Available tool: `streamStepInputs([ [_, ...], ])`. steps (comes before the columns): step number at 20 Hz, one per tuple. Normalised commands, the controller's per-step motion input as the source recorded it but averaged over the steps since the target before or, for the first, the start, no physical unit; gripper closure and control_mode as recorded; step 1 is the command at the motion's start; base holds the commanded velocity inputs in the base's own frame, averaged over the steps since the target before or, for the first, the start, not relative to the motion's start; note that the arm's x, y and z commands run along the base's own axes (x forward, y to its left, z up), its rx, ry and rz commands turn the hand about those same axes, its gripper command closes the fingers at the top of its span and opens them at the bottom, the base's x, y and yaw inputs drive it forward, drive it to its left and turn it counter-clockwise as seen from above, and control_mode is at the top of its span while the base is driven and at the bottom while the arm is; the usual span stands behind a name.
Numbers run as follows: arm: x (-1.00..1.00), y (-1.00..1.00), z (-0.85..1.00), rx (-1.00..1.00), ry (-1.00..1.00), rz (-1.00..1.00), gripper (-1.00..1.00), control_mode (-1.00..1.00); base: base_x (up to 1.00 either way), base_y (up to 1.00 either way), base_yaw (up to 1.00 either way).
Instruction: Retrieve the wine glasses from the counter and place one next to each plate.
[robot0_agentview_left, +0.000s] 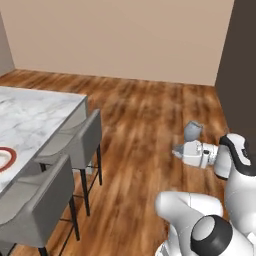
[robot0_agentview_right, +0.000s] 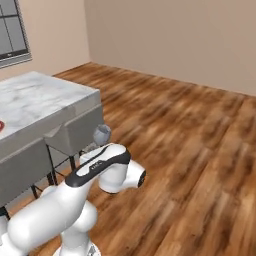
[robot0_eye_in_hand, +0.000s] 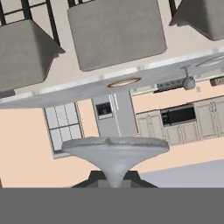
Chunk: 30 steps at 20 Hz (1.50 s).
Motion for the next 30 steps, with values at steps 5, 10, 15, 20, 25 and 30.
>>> streamStepInputs([
  [5,0.0,0.0,0.0,0.0,0.0,0.0,1.0,1.0,1.0,0.44,0.29],
  [10,0.0,0.0,0.0,0.0,0.0,0.0,1.0,1.0,0.79,0.78,0.43],
  [15,0.0,0.0,0.0,0.0,0.0,0.0,1.0,1.0,0.52,0.55,0.53],
  [20,0.0,0.0,0.0,0.0,0.0,0.0,1.0,1.0,0.89,-0.29,0.39],
  [25,0.0,0.0,0.0,0.0,0.0,0.0,1.0,1.0,0.96,0.06,0.32],
  [30,0.0,0.0,0.0,0.0,0.0,0.0,1.0,1.0,1.0,-0.07,0.29],
])
